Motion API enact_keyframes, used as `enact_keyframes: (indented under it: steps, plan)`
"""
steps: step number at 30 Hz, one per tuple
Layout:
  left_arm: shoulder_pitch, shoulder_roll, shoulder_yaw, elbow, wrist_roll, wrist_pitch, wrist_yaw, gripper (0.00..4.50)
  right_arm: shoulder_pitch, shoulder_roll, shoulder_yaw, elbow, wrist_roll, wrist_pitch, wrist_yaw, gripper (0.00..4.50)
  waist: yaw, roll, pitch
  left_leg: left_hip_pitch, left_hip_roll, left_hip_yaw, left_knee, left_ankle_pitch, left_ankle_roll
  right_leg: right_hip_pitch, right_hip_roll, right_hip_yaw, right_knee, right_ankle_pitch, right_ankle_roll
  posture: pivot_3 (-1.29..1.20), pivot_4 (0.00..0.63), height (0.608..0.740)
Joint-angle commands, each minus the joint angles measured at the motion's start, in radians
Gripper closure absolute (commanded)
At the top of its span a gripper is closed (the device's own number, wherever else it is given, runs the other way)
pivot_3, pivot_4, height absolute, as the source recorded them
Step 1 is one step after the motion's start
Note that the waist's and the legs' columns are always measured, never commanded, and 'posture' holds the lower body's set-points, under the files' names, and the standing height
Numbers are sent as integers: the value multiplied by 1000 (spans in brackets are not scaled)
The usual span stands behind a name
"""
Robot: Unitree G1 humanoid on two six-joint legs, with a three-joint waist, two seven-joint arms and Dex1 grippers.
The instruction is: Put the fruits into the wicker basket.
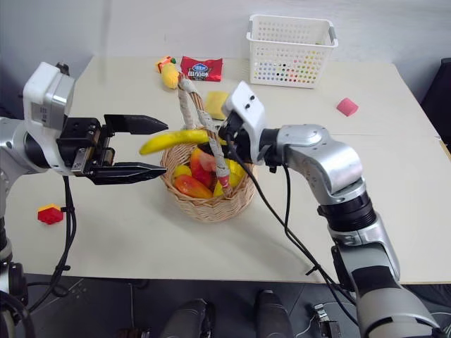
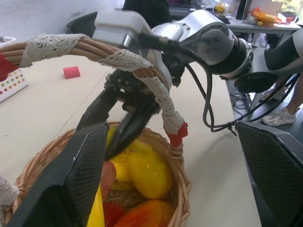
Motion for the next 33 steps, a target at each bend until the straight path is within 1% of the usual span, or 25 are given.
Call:
enact_keyframes:
  steps: [1,2,6,8,10,12,13,15,19,21,26,29,33]
  plan:
    - [-5,4,8,-23,-6,-23,2,0,22,-33,-75,-84,6,6,-12,1186,0,0,0,0,0,0,0,0,0,0,0,0,0,0,0,0,150,740]
    - [-4,5,7,-25,-7,-24,2,0,31,-40,-97,-102,19,18,-18,1186,0,0,0,0,-1,0,0,0,0,0,0,0,0,0,0,0,150,740]
    - [-2,5,0,-17,-13,-27,-12,0,179,-191,-342,-301,165,168,-23,1186,13,0,0,-1,-1,-2,-1,0,1,0,-1,-1,-1,0,0,0,150,740]
    - [-3,4,-6,-8,-11,-31,-21,0,248,-240,-425,-392,245,220,-20,1186,22,0,0,-1,-2,-2,-1,-1,1,0,-2,-2,-2,0,0,0,150,740]
    - [-5,1,-18,8,-5,-41,-37,0,336,-261,-514,-506,391,285,-22,1186,22,0,0,-1,-1,-1,-1,-1,1,0,-2,-1,-3,0,0,0,150,740]
    - [-13,-3,-31,24,4,-49,-45,0,401,-248,-544,-586,496,309,-47,1186,19,0,0,1,1,1,-1,-1,1,1,-1,0,-2,0,0,0,150,740]
    - [-17,-5,-37,29,8,-53,-47,0,418,-243,-544,-606,526,311,-63,1186,18,0,0,2,1,1,-1,0,1,2,0,1,-1,0,0,0,150,740]
    - [-29,-1,-50,42,17,-59,-60,0,441,-222,-497,-630,534,294,-98,1186,17,0,0,3,2,1,-1,0,0,2,0,1,0,0,0,0,150,740]
    - [-51,7,-58,55,17,-54,-71,0,419,-174,-426,-593,518,267,-170,1186,19,0,0,5,0,2,-1,2,1,2,1,3,0,0,0,0,150,740]
    - [-53,13,-56,50,15,-47,-73,0,398,-148,-372,-555,477,246,-192,1186,20,0,0,4,0,2,-1,2,1,2,0,5,0,0,0,0,150,740]
    - [-44,24,-36,22,-3,-25,-60,0,366,-99,-277,-486,417,192,-195,1186,22,0,0,2,0,1,-1,1,1,1,0,5,0,0,0,0,150,740]
    - [-34,27,-27,9,-8,-20,-49,0,353,-76,-242,-461,400,168,-184,1186,22,0,0,2,-1,1,-1,1,2,1,0,4,-1,0,0,0,150,740]
    - [-25,27,-20,0,-13,-19,-35,0,351,-68,-195,-430,355,128,-163,2020,22,0,0,2,-1,1,-1,1,2,2,0,3,-1,0,0,0,150,740]
